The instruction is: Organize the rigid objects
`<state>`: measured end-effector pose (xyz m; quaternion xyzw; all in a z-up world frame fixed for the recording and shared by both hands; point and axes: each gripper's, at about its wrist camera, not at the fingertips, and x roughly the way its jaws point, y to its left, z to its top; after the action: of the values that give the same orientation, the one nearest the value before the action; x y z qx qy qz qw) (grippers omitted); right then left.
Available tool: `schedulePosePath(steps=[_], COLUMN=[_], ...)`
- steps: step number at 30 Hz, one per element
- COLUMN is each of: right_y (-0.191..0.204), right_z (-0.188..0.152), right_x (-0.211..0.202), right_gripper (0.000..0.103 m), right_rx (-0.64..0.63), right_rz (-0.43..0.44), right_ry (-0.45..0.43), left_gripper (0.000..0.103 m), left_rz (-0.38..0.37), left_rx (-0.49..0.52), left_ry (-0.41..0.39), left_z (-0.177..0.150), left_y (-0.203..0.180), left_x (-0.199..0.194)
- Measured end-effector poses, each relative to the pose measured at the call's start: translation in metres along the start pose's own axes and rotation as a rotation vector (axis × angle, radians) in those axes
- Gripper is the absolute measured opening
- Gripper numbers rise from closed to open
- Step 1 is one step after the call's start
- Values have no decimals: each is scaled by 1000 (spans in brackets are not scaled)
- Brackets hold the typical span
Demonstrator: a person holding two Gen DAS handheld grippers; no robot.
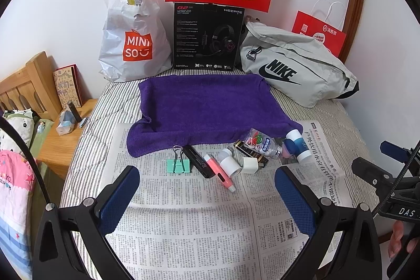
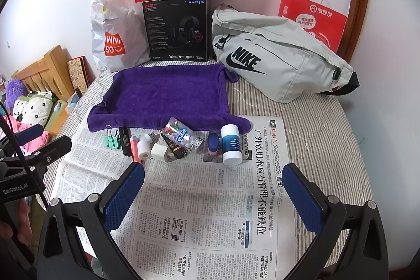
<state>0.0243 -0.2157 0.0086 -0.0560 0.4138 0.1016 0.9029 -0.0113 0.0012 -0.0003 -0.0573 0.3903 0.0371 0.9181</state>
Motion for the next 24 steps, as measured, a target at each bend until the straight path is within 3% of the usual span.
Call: schedulePosePath(steps=[11, 24], right_y=[-8, -17], right_z=[-1, -8], right_x=[10, 48], right_gripper=[103, 103], right_rx=[16, 15], right_rz=[-1, -1], right_ry=[13, 80], left_gripper=[103, 103], left_rz=[42, 113], left_rx=[5, -54], left_ry=[-1, 100], left_z=[0, -11], left_y=[16, 63], left_x=[17, 84])
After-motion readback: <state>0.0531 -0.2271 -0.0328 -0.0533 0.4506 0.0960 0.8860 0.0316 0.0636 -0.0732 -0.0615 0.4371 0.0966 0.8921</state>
